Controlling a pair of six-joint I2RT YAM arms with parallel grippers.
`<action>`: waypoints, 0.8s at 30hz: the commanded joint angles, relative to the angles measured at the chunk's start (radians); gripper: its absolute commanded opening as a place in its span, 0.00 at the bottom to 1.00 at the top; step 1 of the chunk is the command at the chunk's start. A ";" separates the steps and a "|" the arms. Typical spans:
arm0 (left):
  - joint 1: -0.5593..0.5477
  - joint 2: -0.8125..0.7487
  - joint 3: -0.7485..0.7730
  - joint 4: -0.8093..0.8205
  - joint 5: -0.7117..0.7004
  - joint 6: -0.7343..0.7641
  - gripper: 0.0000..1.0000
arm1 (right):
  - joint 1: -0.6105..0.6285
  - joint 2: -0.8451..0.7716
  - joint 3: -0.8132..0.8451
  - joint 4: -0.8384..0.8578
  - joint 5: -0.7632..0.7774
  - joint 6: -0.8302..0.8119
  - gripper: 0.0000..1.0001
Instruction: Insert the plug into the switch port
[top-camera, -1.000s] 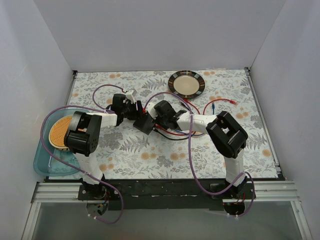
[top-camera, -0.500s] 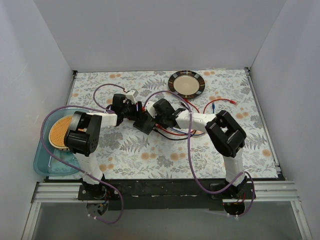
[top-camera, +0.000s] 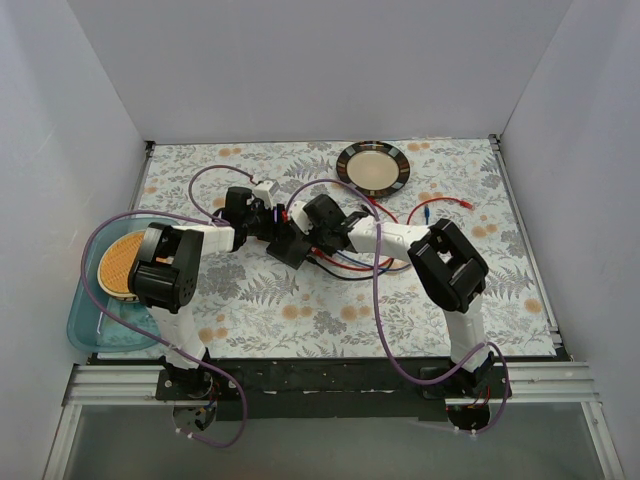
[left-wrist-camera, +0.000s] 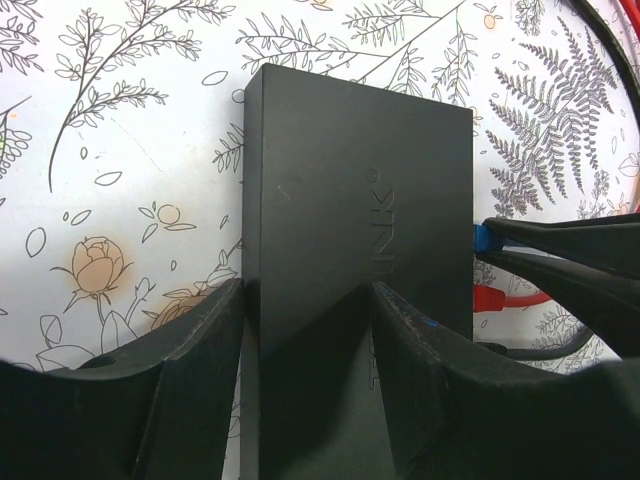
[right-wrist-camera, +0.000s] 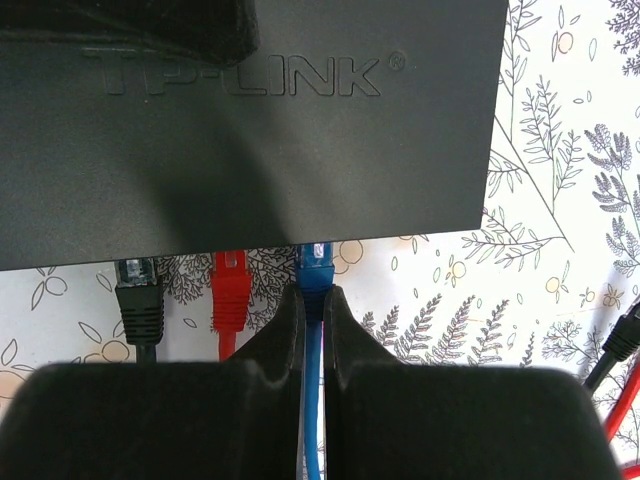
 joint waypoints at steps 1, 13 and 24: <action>-0.178 0.007 -0.016 -0.174 0.388 -0.022 0.48 | 0.034 0.024 0.132 0.441 -0.181 0.016 0.01; -0.124 -0.051 -0.076 -0.077 0.170 -0.133 0.56 | 0.034 -0.082 -0.054 0.438 -0.165 0.039 0.01; -0.023 -0.250 -0.184 -0.036 -0.115 -0.256 0.95 | 0.034 -0.198 -0.262 0.445 -0.129 0.100 0.38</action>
